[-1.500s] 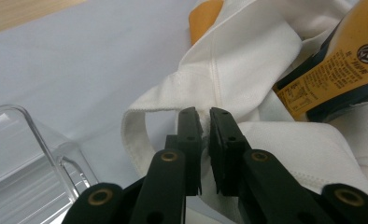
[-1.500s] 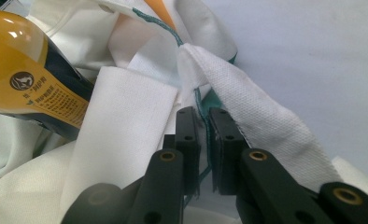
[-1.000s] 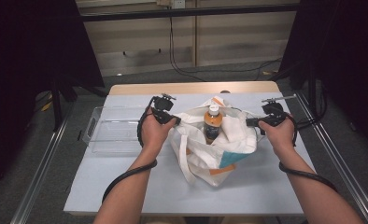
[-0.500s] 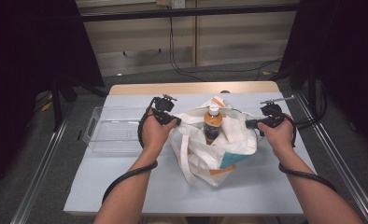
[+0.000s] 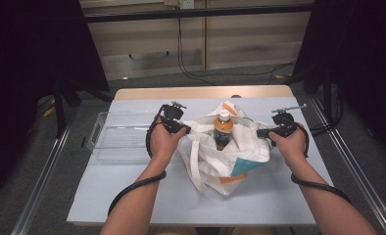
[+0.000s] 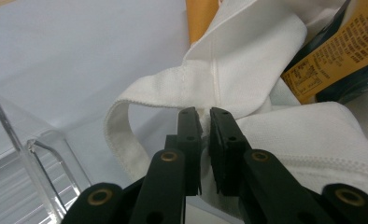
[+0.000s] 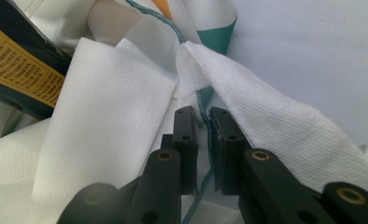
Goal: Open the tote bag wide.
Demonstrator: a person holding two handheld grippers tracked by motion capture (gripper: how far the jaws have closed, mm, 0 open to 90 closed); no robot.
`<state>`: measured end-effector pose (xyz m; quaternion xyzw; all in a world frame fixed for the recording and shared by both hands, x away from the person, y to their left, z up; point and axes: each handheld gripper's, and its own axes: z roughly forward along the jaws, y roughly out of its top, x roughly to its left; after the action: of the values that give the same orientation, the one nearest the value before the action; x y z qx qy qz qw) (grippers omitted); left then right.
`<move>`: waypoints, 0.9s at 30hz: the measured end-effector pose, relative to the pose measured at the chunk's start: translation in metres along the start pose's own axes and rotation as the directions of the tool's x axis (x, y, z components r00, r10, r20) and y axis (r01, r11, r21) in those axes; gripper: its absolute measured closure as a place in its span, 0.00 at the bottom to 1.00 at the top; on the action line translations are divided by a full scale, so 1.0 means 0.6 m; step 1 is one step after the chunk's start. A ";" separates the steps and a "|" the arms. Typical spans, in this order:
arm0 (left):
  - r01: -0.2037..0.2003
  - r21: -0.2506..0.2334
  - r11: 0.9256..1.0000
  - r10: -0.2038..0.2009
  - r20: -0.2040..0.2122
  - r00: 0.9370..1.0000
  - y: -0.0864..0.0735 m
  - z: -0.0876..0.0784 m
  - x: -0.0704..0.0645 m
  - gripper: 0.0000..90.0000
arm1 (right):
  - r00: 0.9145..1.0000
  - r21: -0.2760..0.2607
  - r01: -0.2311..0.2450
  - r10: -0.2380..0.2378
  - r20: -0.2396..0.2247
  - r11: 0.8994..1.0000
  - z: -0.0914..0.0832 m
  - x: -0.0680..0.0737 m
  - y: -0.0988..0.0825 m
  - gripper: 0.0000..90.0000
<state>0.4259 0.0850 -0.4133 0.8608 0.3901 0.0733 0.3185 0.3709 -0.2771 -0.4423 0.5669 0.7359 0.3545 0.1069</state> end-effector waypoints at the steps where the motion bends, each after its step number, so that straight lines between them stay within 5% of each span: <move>1: 0.005 -0.007 1.000 -0.004 0.014 1.000 -0.001 0.001 0.001 0.92 | 1.000 0.001 0.004 -0.004 0.001 1.000 0.000 0.000 0.000 0.91; 5: 0.010 -0.020 1.000 -0.010 0.023 1.000 -0.001 -0.006 0.002 0.92 | 1.000 -0.007 0.005 -0.005 0.000 1.000 -0.004 0.001 0.003 0.90; 10: 0.024 -0.050 0.998 -0.023 0.037 0.999 0.007 -0.013 -0.001 0.92 | 1.000 -0.018 0.019 -0.019 0.013 1.000 -0.015 0.001 0.010 0.76; 27: -0.003 -0.036 0.999 0.004 0.030 1.000 0.014 -0.017 0.000 0.92 | 1.000 -0.034 -0.006 0.007 0.014 0.999 -0.029 0.004 0.046 0.58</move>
<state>0.4274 0.0860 -0.3999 0.8566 0.3823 0.0678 0.3399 0.3813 -0.2787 -0.4110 0.5699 0.7272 0.3631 0.1205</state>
